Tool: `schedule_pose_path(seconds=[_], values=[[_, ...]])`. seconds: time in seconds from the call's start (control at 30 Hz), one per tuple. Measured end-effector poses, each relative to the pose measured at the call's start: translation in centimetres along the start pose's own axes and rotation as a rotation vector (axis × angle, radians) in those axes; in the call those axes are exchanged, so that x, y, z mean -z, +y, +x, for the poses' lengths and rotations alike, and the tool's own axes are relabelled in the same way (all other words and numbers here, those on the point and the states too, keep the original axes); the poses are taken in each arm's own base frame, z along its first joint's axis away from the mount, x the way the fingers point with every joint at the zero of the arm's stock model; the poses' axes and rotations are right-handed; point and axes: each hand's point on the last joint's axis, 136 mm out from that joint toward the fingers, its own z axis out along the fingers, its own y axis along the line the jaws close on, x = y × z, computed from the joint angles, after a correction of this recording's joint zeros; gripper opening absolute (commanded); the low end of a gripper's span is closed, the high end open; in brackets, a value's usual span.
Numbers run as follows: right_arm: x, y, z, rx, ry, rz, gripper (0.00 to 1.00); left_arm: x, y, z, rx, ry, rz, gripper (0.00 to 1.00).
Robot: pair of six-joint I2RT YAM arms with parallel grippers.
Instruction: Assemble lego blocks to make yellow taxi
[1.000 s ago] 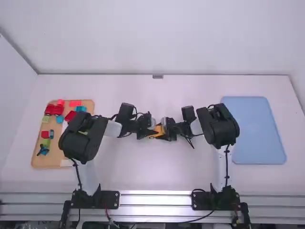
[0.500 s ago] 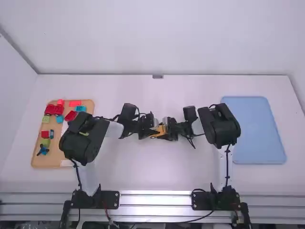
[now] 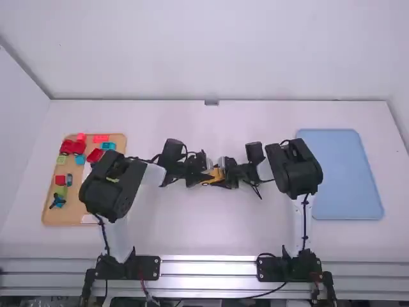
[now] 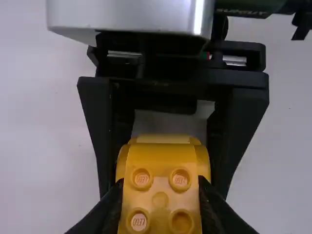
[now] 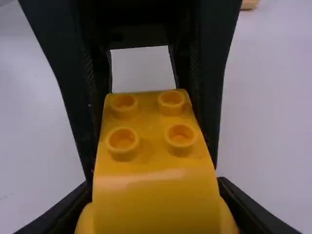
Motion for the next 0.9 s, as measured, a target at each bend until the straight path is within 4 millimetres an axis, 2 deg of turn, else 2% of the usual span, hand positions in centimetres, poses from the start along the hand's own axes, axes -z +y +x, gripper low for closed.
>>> schedule_pose_path(seconds=[0.3,0.73,0.9], values=[[-0.3,0.0,-0.1,0.010,0.005,-0.001,0.52,0.5,0.3,0.1,-0.002,-0.038,0.002,0.29],[-1.0,0.4,-0.3,0.009,0.009,-0.017,0.52,1.4,0.2,1.2,0.026,-0.088,0.020,0.39],[-1.0,0.4,-0.3,0.009,0.009,-0.017,0.52,1.4,0.4,1.2,0.022,-0.087,0.014,0.39]])
